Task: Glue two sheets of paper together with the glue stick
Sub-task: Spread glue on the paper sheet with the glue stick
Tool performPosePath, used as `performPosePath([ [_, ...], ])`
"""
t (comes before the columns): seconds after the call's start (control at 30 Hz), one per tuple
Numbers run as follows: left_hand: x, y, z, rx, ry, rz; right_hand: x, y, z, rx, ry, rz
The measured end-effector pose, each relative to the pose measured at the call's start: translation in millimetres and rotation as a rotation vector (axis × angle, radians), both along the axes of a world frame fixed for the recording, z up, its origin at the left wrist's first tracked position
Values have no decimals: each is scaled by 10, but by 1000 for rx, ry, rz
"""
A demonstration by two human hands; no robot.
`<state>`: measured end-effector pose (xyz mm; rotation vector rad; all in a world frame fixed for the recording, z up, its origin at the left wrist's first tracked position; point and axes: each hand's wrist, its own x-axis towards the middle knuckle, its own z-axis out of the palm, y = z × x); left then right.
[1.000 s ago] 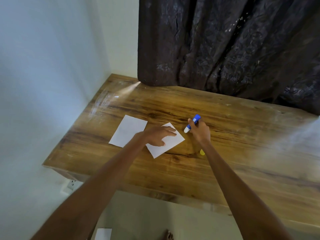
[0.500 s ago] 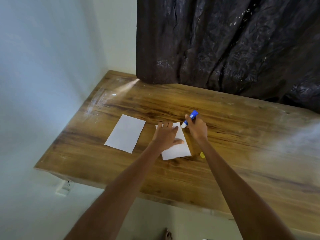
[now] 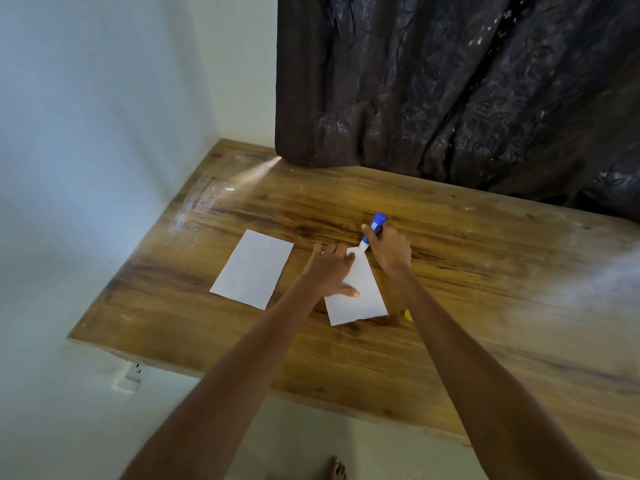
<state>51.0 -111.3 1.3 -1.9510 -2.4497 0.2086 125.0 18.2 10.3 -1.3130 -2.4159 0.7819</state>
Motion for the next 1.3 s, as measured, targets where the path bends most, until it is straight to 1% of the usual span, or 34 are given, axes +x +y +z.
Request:
performPosePath([
  [0.27, 12, -2, 30, -26, -44, 45, 100, -74, 33, 72, -44, 26],
  [0.43, 29, -18, 54, -31, -79, 80, 235, -141, 44, 54, -42, 8],
  [0.57, 27, -40, 55, 10, -103, 153, 333, -204, 73, 55, -55, 13],
  [0.9, -27, -20, 34, 17, -109, 259, 508, -305, 114, -15, -74, 31],
  [1.3, -98, -45, 4, 66, -106, 307, 609, -323, 126, -118, -40, 35],
])
